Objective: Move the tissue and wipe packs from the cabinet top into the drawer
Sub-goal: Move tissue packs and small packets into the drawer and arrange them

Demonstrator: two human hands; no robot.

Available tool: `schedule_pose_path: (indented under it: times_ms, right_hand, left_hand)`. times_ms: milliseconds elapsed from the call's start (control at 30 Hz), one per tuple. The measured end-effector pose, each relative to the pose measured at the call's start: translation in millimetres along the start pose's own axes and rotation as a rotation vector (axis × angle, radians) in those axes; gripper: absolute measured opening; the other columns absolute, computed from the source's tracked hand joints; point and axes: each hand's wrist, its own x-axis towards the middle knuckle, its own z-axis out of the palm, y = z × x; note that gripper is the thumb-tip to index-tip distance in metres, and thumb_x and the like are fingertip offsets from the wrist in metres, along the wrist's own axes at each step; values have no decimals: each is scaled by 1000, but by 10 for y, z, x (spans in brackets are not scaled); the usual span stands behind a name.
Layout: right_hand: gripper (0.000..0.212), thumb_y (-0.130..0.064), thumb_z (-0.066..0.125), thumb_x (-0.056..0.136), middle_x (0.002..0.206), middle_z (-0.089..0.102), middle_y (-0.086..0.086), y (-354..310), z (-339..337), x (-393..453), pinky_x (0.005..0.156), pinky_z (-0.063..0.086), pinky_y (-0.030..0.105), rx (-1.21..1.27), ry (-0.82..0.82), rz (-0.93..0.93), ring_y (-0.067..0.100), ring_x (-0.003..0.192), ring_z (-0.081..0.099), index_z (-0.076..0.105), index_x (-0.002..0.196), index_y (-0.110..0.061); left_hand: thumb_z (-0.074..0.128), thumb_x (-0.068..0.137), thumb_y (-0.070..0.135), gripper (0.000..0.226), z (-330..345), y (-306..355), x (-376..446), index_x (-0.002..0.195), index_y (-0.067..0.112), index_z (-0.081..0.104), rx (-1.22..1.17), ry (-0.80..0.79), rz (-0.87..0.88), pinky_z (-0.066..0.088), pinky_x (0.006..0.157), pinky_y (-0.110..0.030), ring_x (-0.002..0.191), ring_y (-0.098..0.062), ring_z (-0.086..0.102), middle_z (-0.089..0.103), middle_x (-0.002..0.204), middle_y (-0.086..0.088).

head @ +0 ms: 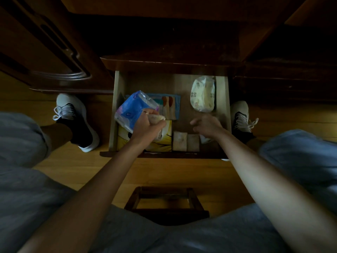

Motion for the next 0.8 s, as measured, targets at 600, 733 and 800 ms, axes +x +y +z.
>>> schedule_pose_path:
  times_ms: [600, 733, 800]
  right_hand:
    - [29, -42, 81, 81, 92, 71, -14, -108, -228, -61, 71, 52, 29, -33, -78, -86, 5, 85, 67, 74, 106, -30]
    - [30, -36, 73, 90, 106, 70, 3, -101, -350, -37, 82, 53, 35, -671, -3, -13, 22, 97, 67, 70, 114, -18]
    - [28, -24, 65, 96, 120, 67, 9, -49, -165, -91, 82, 54, 37, -865, 19, 28, 27, 109, 65, 66, 122, -15]
  left_hand:
    - [76, 80, 35, 35, -5, 20, 16, 104, 40, 51, -31, -6, 27, 49, 52, -9, 85, -2, 63, 57, 104, 13]
    - [76, 81, 33, 35, 2, 17, 11, 106, 37, 53, -13, 3, 16, 48, 52, -10, 88, -2, 61, 58, 104, 14]
    - [76, 81, 33, 39, -14, 18, 6, 112, 33, 54, -18, 2, 18, 48, 51, -9, 85, -3, 63, 58, 105, 13]
